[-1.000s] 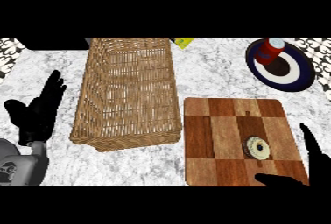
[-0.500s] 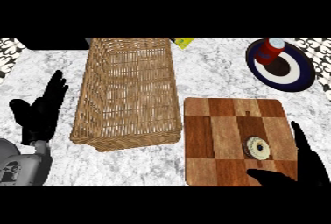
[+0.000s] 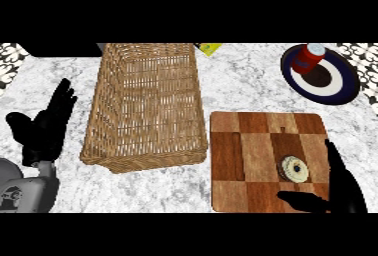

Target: Pick the cupcake from the cutting board and place it in the basket

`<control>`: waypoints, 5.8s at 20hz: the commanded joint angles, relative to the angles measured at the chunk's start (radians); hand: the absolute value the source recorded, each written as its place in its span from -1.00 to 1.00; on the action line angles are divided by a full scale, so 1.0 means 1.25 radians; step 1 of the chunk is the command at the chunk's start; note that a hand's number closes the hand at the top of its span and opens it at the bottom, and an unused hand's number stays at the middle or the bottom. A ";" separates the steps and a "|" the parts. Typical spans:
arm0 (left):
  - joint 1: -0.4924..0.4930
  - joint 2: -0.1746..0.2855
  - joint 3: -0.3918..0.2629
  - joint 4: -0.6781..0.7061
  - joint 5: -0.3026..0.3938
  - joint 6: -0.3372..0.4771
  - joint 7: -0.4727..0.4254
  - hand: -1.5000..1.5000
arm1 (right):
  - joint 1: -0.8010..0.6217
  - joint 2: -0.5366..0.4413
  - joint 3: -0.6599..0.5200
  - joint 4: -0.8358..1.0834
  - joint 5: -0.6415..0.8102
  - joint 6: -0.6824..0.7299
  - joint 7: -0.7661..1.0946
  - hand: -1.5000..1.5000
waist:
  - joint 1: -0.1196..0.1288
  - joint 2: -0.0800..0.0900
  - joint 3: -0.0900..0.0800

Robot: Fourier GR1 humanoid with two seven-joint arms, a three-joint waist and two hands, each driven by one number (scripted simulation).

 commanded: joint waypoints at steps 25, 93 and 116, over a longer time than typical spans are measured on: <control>-0.002 -0.020 0.068 0.008 -0.013 -0.065 -0.012 0.00 | -0.115 0.046 -0.056 0.245 0.007 0.109 -0.137 1.00 | 0.003 0.000 0.000; -0.064 -0.052 0.022 0.041 -0.051 -0.057 -0.003 0.00 | -0.558 0.174 0.795 0.107 0.121 -0.386 0.169 1.00 | 0.046 0.008 -0.003; -0.080 -0.048 0.016 0.045 -0.051 -0.074 -0.007 0.00 | -1.104 0.177 0.528 0.657 -0.436 -0.405 0.049 1.00 | 0.085 0.019 -0.001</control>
